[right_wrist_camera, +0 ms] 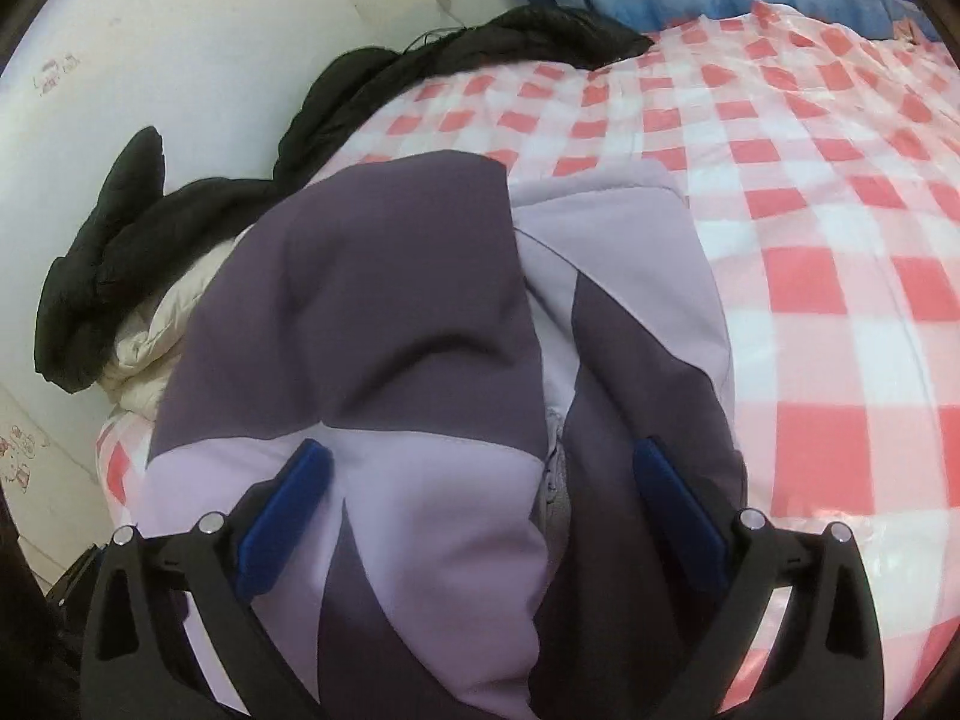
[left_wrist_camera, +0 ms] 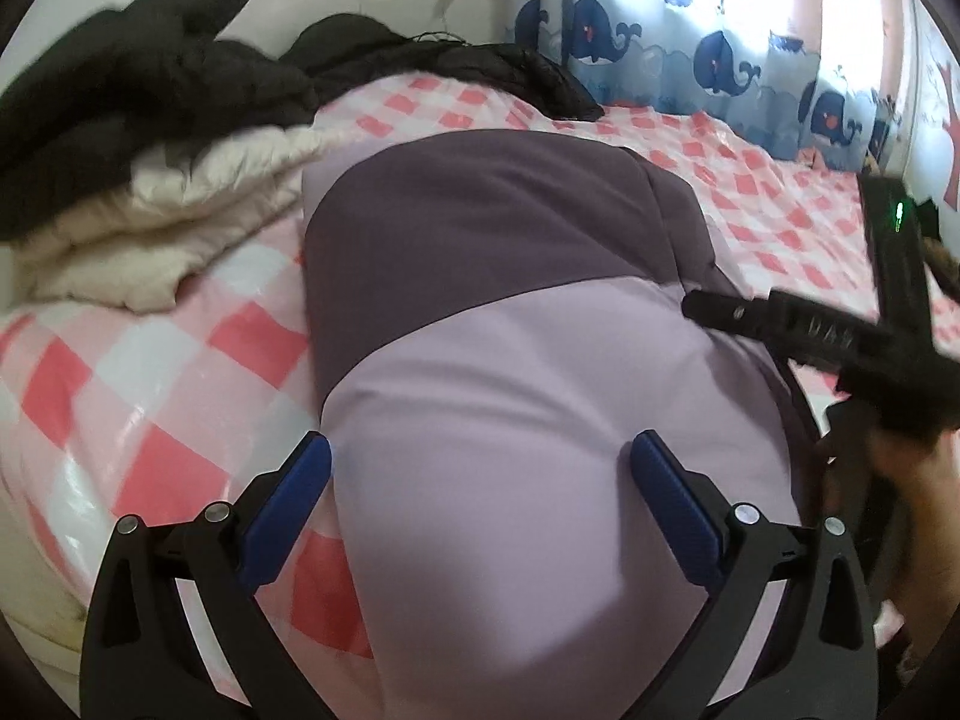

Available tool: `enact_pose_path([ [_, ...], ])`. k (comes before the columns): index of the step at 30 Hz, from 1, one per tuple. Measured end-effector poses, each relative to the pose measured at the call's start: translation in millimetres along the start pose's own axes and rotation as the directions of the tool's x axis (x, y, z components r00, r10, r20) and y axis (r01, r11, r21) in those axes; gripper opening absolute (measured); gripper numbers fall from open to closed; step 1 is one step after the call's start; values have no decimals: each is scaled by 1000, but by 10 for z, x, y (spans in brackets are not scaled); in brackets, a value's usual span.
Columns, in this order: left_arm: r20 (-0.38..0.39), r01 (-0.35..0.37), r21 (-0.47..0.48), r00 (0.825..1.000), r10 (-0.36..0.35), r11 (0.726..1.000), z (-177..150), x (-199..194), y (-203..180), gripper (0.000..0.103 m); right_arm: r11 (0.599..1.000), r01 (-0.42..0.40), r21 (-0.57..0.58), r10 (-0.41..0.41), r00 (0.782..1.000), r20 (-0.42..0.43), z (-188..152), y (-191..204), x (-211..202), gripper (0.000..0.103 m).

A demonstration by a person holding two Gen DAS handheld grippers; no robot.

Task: Fold large clothes
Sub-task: 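Lower the jacket bundle onto the bed and open both grippers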

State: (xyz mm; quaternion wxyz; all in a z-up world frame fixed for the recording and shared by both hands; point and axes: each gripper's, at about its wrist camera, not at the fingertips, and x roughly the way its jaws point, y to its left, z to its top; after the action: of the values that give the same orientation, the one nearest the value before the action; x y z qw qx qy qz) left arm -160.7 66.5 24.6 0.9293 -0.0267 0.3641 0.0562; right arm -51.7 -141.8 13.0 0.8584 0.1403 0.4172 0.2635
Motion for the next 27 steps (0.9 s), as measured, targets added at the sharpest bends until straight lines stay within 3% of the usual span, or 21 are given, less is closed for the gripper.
enact_pose_path([
  [3,-3,-2,1,1000,2,1000,-27,-101,-46,96,1000,1,3,-1,1000,6,30,65,-245,97],
  [5,-1,-14,20,1000,14,1000,-65,-161,-90,96,1000,7,-19,-6,997,74,-61,140,-571,97],
  [8,-7,-10,36,1000,10,999,-104,-257,-153,96,992,92,-82,-81,987,136,-328,210,-879,97],
  [10,-12,-7,45,1000,8,999,-121,-320,-193,96,978,175,-114,-169,984,61,-561,130,-762,97],
  [12,-20,-5,66,1000,6,998,-153,-394,-256,96,990,114,-83,-119,992,-51,-719,-25,-548,97],
  [13,-16,-9,80,1000,11,997,-171,-449,-285,96,998,68,-4,-68,994,-85,-747,-150,-524,97],
  [14,-9,-16,91,1000,17,996,-189,-508,-307,96,998,63,28,-60,994,-92,-728,-176,-584,97],
  [19,10,-6,100,1000,5,995,-226,-728,-343,96,987,146,-63,-145,989,21,-741,25,-1098,97],
  [22,13,11,96,1000,-13,995,-261,-841,-374,96,975,209,-80,-214,975,-66,-908,-80,-954,97],
  [24,3,19,91,1000,-20,996,-275,-877,-363,96,981,189,-50,-194,973,-128,-1018,-205,-767,97],
  [27,-8,11,80,1000,-11,997,-291,-927,-320,96,979,198,-42,-202,969,-145,-976,-202,-810,97],
])
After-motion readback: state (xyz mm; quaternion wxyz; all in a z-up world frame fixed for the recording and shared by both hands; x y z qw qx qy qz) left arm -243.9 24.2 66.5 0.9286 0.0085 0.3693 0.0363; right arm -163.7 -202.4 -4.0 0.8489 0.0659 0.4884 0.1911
